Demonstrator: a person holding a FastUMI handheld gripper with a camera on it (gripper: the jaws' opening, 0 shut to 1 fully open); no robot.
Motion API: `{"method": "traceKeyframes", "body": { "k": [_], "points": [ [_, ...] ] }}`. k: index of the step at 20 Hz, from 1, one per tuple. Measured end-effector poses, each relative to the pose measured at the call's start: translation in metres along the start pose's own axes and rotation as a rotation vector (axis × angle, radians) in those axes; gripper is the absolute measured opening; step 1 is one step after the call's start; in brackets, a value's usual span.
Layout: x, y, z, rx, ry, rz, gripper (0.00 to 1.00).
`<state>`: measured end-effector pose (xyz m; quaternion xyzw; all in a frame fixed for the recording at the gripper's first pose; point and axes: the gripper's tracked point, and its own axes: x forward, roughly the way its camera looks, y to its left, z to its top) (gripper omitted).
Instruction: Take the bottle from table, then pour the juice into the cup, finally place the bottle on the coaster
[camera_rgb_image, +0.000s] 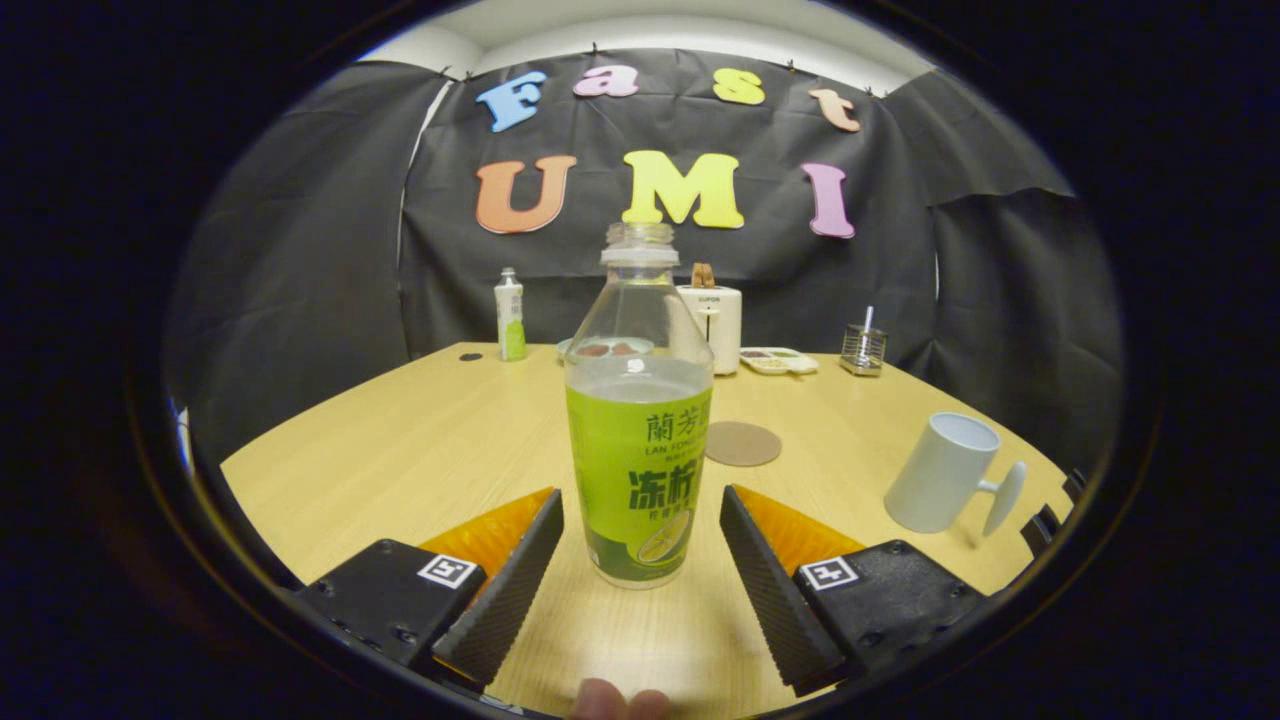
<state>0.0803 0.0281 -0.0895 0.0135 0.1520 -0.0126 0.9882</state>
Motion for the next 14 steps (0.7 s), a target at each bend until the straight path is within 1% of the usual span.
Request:
{"method": "traceKeyframes", "body": {
  "k": [10, 12, 13, 14],
  "points": [
    [0.014, -0.002, 0.006, -0.020, 0.027, -0.009, 1.00],
    [0.017, -0.002, 0.009, -0.021, 0.027, -0.005, 0.98],
    [0.017, -0.001, 0.008, -0.024, 0.027, -0.003, 0.94],
    [0.018, -0.001, 0.008, -0.028, 0.028, 0.000, 0.93]
  ]
}}
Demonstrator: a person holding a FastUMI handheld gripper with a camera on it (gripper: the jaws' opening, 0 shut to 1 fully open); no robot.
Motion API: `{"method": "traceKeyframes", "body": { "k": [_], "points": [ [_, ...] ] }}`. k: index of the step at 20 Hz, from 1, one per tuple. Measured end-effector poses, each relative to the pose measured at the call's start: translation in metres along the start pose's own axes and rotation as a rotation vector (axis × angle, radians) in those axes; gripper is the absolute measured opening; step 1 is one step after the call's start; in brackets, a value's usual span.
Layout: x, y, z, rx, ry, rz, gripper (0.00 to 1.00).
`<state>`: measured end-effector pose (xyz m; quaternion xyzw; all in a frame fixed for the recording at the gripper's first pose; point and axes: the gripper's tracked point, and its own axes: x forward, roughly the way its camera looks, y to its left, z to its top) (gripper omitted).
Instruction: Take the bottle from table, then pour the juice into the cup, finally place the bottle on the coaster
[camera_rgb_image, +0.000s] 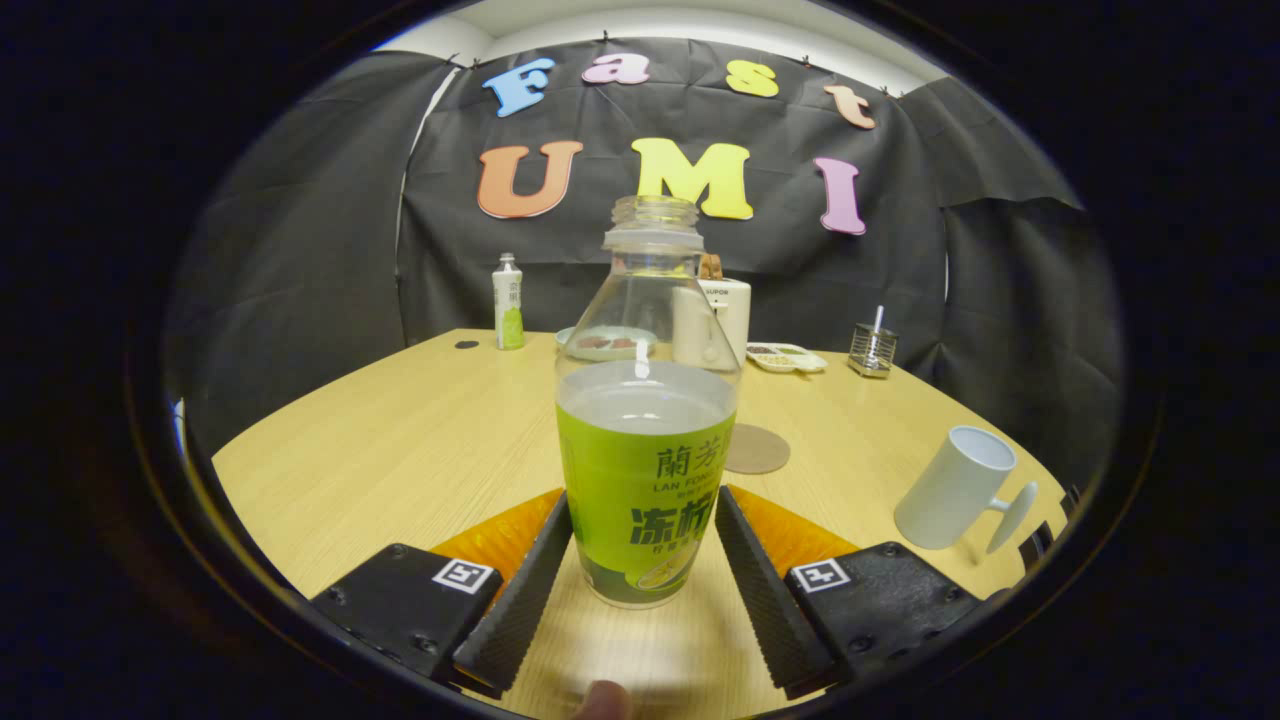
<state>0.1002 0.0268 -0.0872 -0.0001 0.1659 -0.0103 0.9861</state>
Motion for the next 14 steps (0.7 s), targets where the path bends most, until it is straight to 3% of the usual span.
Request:
{"method": "traceKeyframes", "body": {
  "k": [6, 14],
  "points": [
    [0.000, 0.004, 0.001, 0.004, 0.018, 0.015, 0.84],
    [-0.010, 0.006, 0.015, 0.061, 0.035, 0.061, 0.81]
  ]
}}
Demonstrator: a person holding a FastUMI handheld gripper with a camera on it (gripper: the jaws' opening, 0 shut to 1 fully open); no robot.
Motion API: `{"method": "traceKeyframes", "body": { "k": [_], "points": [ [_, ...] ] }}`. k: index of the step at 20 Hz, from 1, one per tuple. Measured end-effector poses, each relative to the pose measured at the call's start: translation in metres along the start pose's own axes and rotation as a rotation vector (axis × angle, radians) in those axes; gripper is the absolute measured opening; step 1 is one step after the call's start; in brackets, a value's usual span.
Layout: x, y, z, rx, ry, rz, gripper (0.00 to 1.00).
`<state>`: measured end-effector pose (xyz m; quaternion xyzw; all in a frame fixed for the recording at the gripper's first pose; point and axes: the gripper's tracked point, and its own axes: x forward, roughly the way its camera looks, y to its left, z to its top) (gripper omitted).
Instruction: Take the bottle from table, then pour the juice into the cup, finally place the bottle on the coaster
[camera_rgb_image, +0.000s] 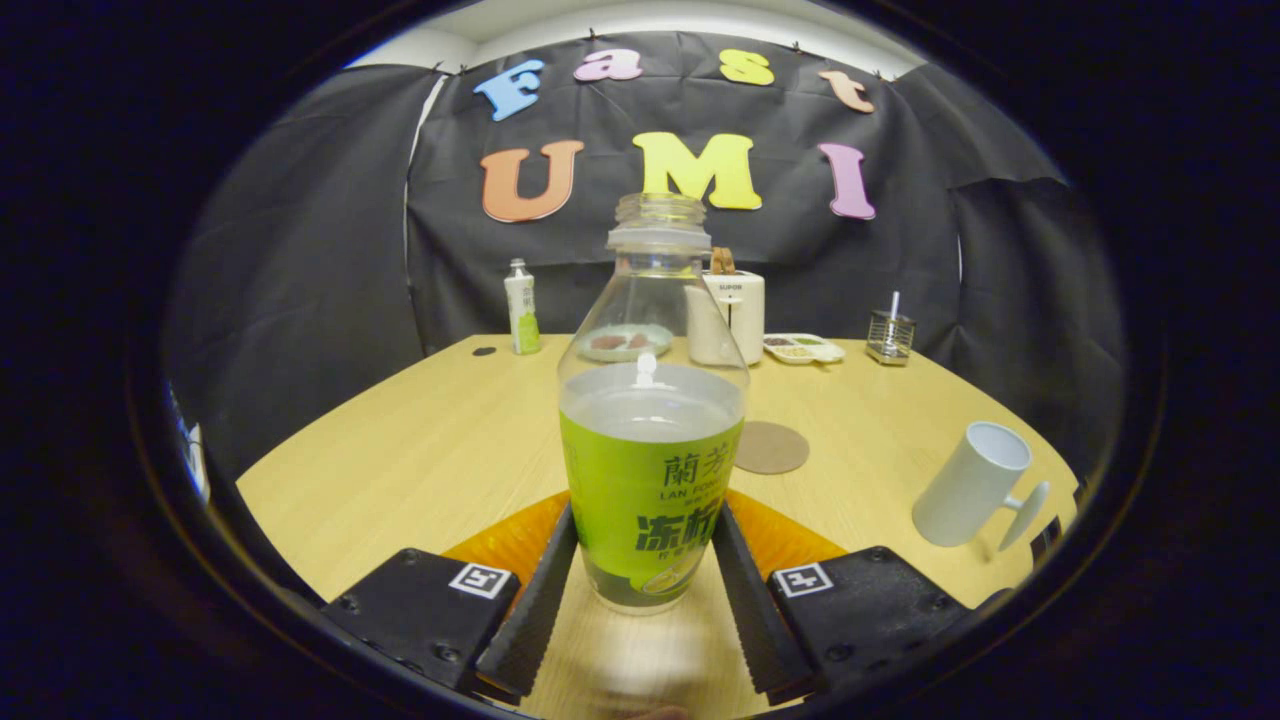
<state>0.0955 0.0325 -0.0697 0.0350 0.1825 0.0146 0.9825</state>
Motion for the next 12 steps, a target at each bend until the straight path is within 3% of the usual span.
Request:
{"method": "traceKeyframes", "body": {
  "k": [12],
  "points": [
    [-0.019, -0.031, 0.030, 0.279, -0.038, 0.071, 0.79]
  ]
}}
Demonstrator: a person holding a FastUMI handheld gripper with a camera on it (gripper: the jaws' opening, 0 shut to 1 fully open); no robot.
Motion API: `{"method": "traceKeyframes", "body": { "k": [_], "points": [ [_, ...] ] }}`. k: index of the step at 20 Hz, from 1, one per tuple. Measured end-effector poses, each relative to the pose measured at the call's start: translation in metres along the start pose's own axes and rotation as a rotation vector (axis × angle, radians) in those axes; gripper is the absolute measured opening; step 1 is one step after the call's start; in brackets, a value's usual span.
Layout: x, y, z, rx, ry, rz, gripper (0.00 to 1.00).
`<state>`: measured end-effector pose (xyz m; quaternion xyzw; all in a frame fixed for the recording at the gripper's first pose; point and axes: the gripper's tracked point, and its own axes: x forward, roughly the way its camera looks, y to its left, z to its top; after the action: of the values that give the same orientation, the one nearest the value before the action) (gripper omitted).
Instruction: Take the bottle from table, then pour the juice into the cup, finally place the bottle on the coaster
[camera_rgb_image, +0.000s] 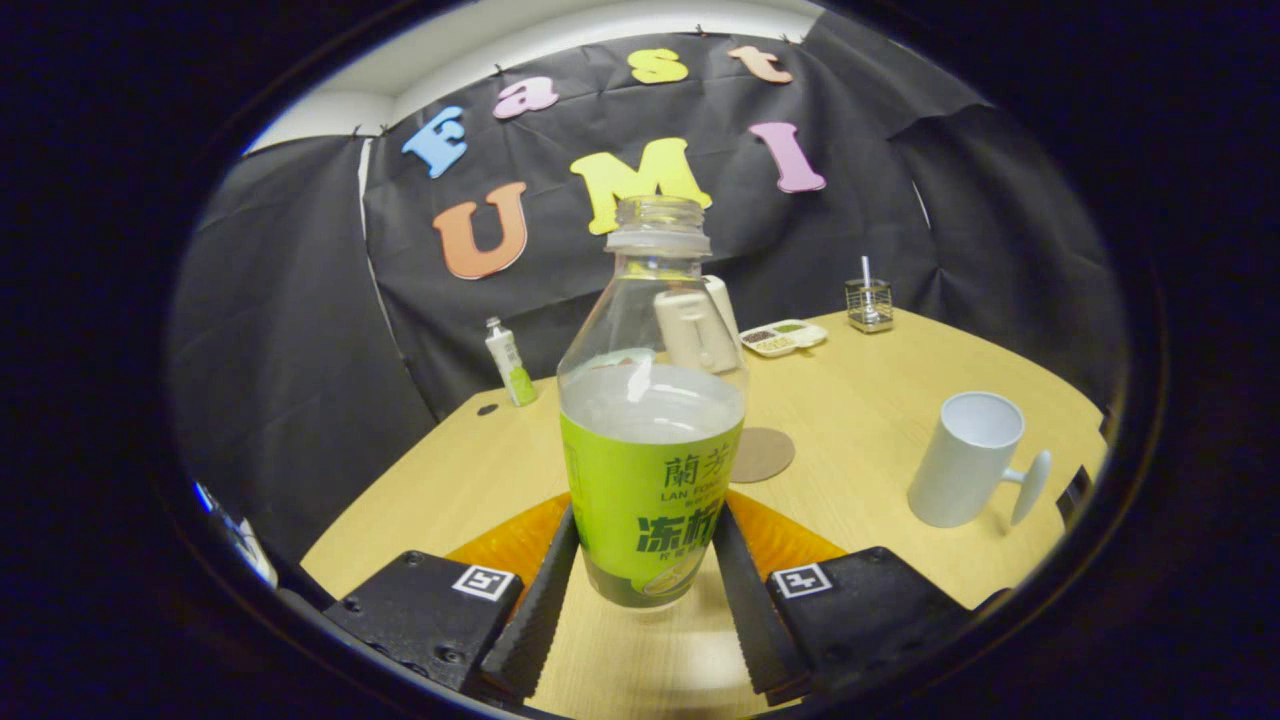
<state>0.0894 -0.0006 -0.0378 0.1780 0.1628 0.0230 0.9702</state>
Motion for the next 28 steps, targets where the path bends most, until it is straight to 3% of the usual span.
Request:
{"method": "traceKeyframes", "body": {
  "k": [11, 18, 23, 28],
  "points": [
    [0.002, -0.012, 0.021, 0.324, -0.029, 0.131, 0.79],
    [0.006, -0.010, 0.050, 0.623, -0.081, 0.284, 0.78],
    [0.003, -0.015, 0.054, 0.732, -0.095, 0.325, 0.78],
    [-0.003, -0.010, 0.071, 0.911, -0.128, 0.430, 0.78]
  ]
}}
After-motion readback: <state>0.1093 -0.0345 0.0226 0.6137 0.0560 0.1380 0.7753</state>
